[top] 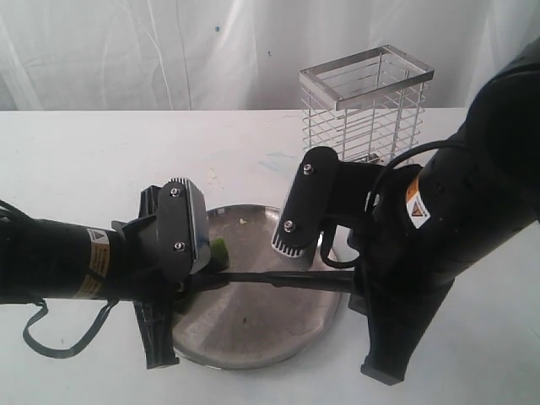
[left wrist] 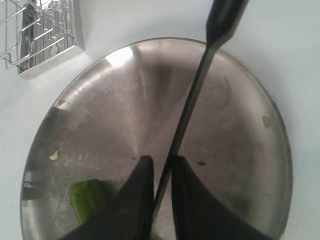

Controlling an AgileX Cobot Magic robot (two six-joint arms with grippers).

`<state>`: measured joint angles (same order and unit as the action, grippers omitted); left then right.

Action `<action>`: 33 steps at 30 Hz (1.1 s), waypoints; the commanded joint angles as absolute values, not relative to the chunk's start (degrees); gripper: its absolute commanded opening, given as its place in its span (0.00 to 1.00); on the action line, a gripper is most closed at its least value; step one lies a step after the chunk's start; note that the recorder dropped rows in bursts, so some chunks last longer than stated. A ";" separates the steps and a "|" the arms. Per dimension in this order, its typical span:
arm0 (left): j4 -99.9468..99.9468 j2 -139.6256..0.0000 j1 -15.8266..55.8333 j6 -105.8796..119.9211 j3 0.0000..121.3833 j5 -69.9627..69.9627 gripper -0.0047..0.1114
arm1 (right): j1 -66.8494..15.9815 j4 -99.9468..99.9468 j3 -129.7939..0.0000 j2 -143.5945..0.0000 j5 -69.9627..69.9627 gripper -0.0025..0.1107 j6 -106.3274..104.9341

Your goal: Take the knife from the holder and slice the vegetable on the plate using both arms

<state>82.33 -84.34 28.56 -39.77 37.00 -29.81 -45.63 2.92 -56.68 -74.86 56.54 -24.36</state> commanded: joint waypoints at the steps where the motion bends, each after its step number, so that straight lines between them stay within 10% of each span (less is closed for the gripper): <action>1: 81.00 -84.83 28.75 -40.23 37.47 -30.28 0.13 | -45.30 1.06 -56.61 -74.43 56.08 0.02 -24.48; 13: 84.29 -81.02 28.75 -43.59 37.47 -23.29 0.04 | -45.30 1.45 -56.61 -74.43 56.69 0.04 -25.33; 19: 89.70 -79.77 28.75 -49.22 37.47 -19.97 0.04 | -45.30 3.58 -56.61 -74.43 54.90 0.35 -23.87; 33: 99.95 -79.77 28.75 -64.88 39.17 -19.85 0.04 | -45.30 16.56 -59.88 -74.43 50.92 0.37 -24.28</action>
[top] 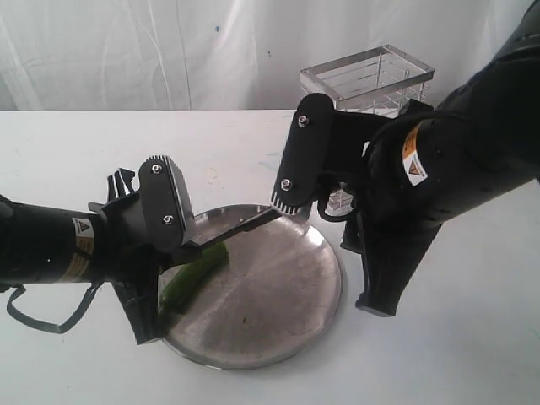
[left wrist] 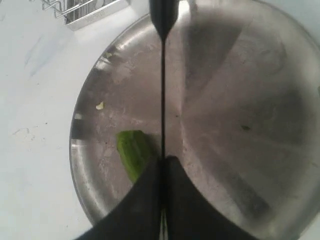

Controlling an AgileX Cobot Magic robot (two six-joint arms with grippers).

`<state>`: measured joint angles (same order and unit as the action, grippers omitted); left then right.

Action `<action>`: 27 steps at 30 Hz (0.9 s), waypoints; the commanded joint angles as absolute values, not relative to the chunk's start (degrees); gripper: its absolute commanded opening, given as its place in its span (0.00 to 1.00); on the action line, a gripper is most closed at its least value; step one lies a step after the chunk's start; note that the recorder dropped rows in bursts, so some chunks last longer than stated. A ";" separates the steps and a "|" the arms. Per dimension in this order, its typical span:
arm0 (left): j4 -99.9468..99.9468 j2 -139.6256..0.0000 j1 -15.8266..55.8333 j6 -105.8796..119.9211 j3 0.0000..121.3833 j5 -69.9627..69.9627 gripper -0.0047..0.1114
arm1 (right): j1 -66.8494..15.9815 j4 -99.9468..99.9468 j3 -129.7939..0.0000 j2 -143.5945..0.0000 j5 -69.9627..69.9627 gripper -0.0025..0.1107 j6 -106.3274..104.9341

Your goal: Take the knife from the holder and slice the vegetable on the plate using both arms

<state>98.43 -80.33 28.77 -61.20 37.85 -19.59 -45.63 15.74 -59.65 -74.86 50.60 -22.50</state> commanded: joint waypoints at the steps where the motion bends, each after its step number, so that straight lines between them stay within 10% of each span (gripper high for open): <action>1: 99.95 -79.77 28.75 -66.18 39.65 -19.85 0.04 | -45.30 16.95 -59.88 -74.43 50.92 0.37 -24.28; 27: 99.95 -85.45 28.75 -68.76 39.99 -22.46 0.04 | -50.26 22.70 -61.94 -80.35 43.58 0.37 -41.34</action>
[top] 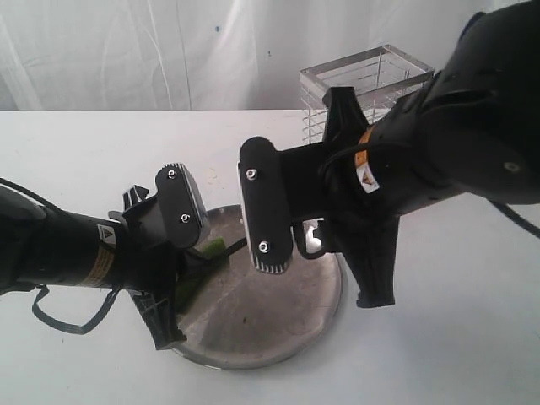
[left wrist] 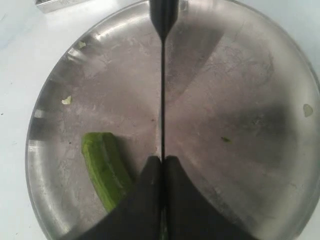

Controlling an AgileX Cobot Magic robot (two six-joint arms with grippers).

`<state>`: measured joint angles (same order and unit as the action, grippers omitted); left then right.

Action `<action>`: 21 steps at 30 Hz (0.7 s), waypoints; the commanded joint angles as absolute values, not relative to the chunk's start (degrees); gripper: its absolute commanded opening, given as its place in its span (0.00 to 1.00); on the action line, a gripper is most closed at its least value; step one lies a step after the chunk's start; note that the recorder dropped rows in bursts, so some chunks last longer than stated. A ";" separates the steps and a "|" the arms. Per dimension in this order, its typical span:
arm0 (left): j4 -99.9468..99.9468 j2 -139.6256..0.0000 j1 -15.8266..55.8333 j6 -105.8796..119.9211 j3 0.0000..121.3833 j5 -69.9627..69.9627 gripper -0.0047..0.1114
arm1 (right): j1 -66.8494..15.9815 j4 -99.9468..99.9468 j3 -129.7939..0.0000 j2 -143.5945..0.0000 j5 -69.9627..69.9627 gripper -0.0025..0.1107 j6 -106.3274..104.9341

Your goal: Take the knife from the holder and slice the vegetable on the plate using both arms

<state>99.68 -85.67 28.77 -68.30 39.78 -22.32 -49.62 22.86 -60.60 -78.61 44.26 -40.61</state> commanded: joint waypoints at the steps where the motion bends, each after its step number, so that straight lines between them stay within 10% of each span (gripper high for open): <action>1: 99.95 -85.45 28.75 -68.76 39.99 -22.46 0.04 | -50.26 22.70 -62.46 -80.99 43.58 0.37 -41.34; 21: 99.95 -85.45 28.75 -68.76 39.99 -22.92 0.04 | -50.26 22.48 -65.51 -86.92 42.41 0.30 -41.34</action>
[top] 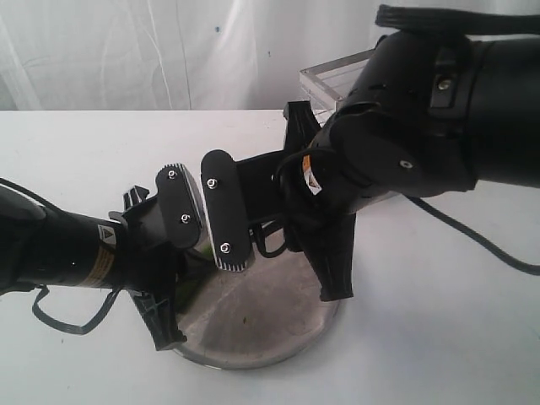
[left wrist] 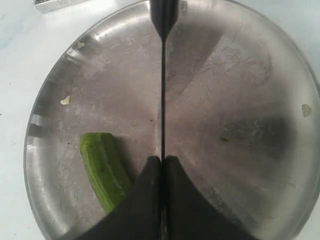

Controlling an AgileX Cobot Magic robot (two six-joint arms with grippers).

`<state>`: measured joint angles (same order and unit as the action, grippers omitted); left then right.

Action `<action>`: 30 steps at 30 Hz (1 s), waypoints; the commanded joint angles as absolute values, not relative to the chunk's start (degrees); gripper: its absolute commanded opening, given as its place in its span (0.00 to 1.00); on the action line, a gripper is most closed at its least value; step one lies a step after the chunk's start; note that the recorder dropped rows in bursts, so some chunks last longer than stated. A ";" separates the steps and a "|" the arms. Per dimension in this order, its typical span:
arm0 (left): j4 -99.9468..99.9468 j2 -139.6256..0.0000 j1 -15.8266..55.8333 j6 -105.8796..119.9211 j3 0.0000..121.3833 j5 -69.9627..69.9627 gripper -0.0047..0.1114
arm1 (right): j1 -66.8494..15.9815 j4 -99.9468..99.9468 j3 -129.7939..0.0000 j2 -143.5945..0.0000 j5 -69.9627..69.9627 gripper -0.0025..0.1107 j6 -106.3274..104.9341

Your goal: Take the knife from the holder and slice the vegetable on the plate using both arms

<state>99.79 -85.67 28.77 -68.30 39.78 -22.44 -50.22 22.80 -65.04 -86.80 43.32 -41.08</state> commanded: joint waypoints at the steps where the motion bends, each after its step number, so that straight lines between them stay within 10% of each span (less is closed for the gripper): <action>1: 99.95 -85.45 28.75 -68.76 39.99 -22.92 0.04 | -50.26 22.48 -65.51 -86.92 42.41 0.27 -41.34; 10: 99.95 -85.45 28.75 -68.76 39.99 -22.92 0.04 | -50.26 22.48 -65.51 -86.92 43.88 0.12 -41.34; 18: 99.95 -85.45 28.75 -68.76 39.99 -22.92 0.04 | -50.26 22.70 -65.51 -86.92 45.13 0.36 -41.34; 30: 99.95 -85.35 28.75 -68.76 39.99 -22.91 0.04 | -50.26 25.95 -65.51 -89.75 43.64 0.37 -40.92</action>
<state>99.90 -85.67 28.77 -68.30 39.78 -22.97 -50.22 24.38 -65.38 -89.24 44.06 -41.08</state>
